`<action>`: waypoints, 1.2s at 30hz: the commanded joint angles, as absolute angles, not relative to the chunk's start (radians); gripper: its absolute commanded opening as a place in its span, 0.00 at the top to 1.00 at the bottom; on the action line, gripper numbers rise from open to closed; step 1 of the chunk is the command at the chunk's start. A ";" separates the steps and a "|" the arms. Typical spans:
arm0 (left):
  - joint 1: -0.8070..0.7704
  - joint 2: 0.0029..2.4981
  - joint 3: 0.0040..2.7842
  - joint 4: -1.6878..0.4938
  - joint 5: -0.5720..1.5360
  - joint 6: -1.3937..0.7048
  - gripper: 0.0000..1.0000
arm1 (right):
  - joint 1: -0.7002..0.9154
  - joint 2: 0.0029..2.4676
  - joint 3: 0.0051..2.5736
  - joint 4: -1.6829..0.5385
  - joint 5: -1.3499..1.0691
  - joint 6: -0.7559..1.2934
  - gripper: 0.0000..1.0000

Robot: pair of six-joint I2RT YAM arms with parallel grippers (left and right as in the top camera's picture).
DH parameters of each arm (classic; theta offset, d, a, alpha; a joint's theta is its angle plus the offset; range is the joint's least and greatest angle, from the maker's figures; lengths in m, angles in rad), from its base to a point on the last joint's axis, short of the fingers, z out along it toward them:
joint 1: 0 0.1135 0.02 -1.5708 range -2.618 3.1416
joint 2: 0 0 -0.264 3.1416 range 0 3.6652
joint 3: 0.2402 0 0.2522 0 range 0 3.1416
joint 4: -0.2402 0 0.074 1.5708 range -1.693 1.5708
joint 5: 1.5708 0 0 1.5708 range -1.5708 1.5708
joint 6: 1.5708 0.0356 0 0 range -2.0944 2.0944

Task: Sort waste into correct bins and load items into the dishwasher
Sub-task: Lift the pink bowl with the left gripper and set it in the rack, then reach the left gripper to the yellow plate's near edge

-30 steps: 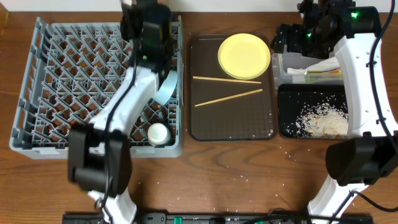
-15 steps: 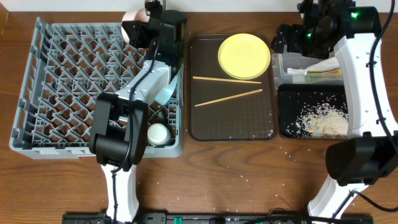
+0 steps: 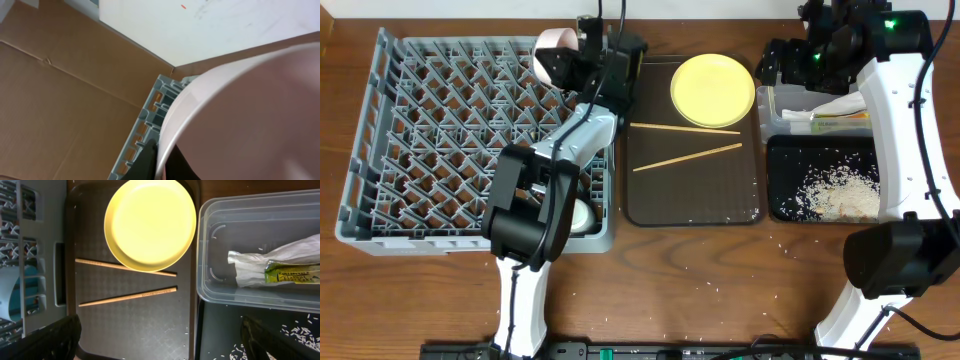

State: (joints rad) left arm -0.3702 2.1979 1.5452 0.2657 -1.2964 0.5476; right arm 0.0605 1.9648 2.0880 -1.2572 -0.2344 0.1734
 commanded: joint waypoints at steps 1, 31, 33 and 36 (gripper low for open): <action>-0.397 2.218 1.554 0.263 -1.340 0.546 0.90 | 0.066 1.962 2.092 -1.257 -0.236 0.159 0.01; -0.553 2.131 1.557 0.264 -1.029 0.596 0.11 | 0.067 1.962 2.092 -1.257 -0.236 0.159 0.01; -0.553 2.088 1.557 0.262 -0.984 0.537 0.09 | 0.067 1.962 2.092 -1.257 -0.236 0.159 0.01; -0.550 2.003 1.558 0.150 -0.852 0.394 0.09 | 0.067 1.962 2.092 -1.257 -0.236 0.159 0.01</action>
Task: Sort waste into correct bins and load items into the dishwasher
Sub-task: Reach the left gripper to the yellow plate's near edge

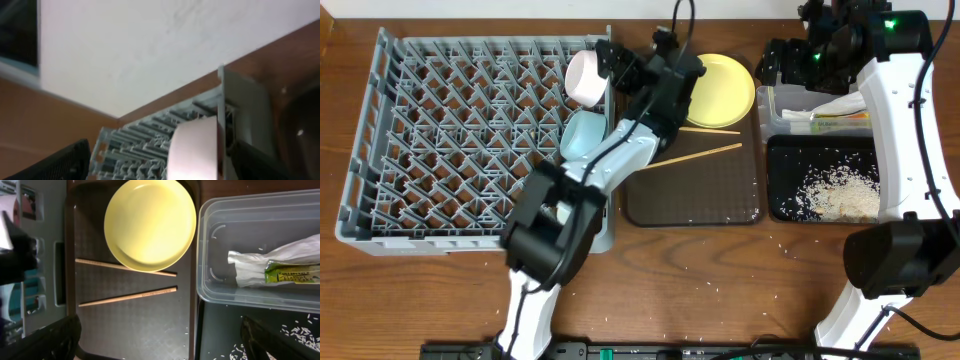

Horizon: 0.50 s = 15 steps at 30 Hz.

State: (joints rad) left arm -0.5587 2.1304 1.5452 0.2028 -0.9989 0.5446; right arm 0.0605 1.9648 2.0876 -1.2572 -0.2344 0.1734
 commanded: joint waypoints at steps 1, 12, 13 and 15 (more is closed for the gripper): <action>-0.547 1.969 1.558 0.088 -0.780 0.318 0.09 | 0.067 1.962 2.092 -1.258 -0.236 0.159 0.01; -0.440 1.909 1.559 -0.209 0.093 -0.485 0.25 | 0.067 1.962 2.092 -1.258 -0.236 0.159 0.01; -0.443 1.928 1.561 -0.209 0.093 -0.505 0.26 | 0.067 1.962 2.092 -1.257 -0.236 0.159 0.01; -0.450 1.979 1.591 -0.224 0.091 -0.550 0.31 | 0.067 1.962 2.092 -1.257 -0.236 0.159 0.01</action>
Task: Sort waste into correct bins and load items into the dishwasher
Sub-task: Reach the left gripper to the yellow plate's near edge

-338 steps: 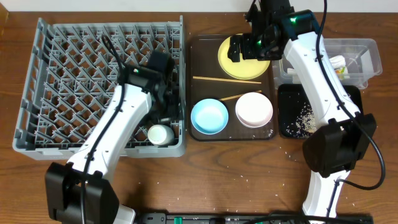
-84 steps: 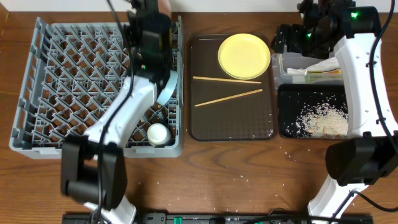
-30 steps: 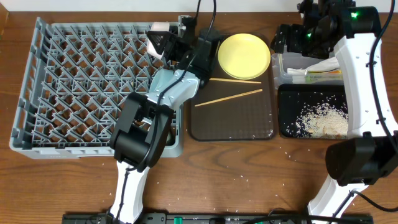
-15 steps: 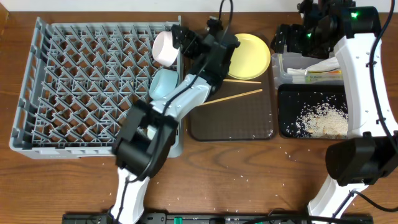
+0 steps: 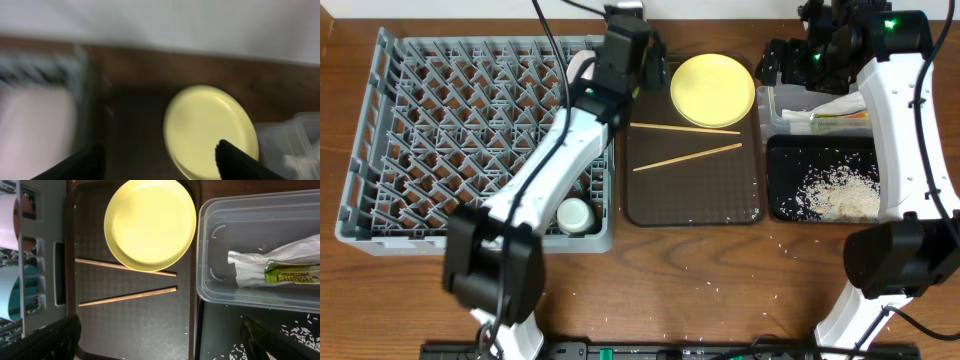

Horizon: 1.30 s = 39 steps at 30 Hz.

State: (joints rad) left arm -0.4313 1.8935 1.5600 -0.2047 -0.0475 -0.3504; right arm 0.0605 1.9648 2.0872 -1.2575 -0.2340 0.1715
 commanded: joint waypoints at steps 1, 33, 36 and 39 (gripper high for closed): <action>-0.454 2.005 1.615 -0.239 0.090 -0.563 0.31 | 0.067 1.962 2.092 -1.257 -0.236 0.159 0.01; -0.555 2.428 1.810 -0.176 -0.255 -0.537 0.44 | 0.067 1.962 2.092 -1.257 -0.236 0.159 0.01; -0.555 2.450 1.810 -0.161 -0.255 -0.537 0.44 | 0.067 1.962 2.092 -1.257 -0.236 0.159 0.01; -0.555 2.478 1.810 -0.152 -0.255 -0.537 0.51 | 0.067 1.962 2.092 -1.257 -0.236 0.159 0.01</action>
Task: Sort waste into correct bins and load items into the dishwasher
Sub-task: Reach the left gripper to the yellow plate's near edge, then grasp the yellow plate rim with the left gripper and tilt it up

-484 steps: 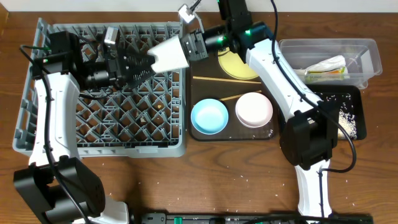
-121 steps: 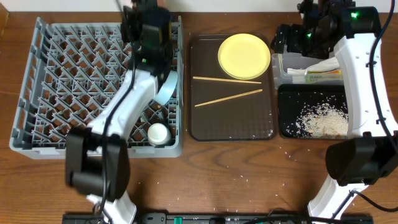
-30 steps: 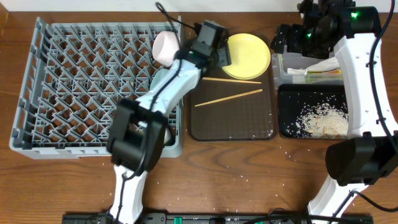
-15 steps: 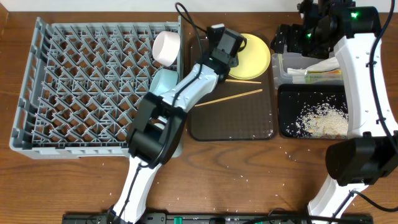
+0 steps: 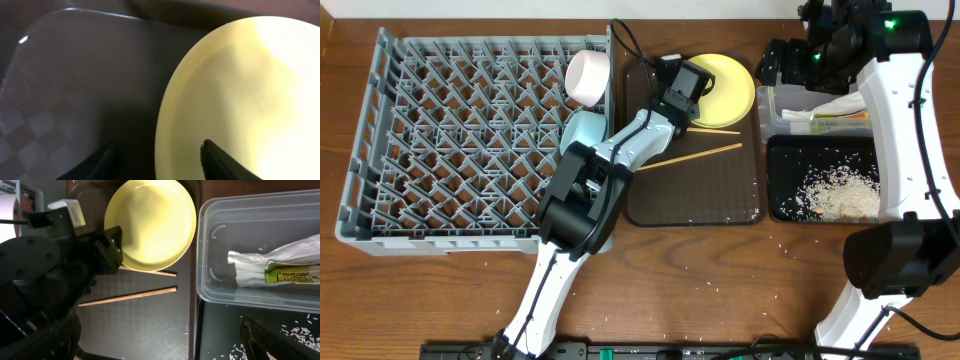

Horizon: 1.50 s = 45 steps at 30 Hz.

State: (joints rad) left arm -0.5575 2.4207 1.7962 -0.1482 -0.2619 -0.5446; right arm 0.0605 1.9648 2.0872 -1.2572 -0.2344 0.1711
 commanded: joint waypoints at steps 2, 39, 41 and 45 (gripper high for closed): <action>-0.555 2.489 1.810 -0.151 -0.255 -0.536 0.62 | 0.067 1.962 2.092 -1.257 -0.236 0.159 0.01; -0.530 2.165 1.810 -0.421 -0.152 -0.453 0.55 | 0.067 1.962 2.092 -1.257 -0.236 0.159 0.01; -0.529 2.185 1.808 -0.432 -0.136 -0.489 0.50 | 0.067 1.962 2.092 -1.257 -0.236 0.159 0.01; -0.529 2.243 1.808 -0.379 -0.170 -0.492 0.43 | 0.067 1.962 2.092 -1.257 -0.236 0.159 0.01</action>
State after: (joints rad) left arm -0.5320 2.1826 1.8080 -0.3927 -0.1814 -0.4568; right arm 0.0605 1.9648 2.0872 -1.2575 -0.2344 0.1711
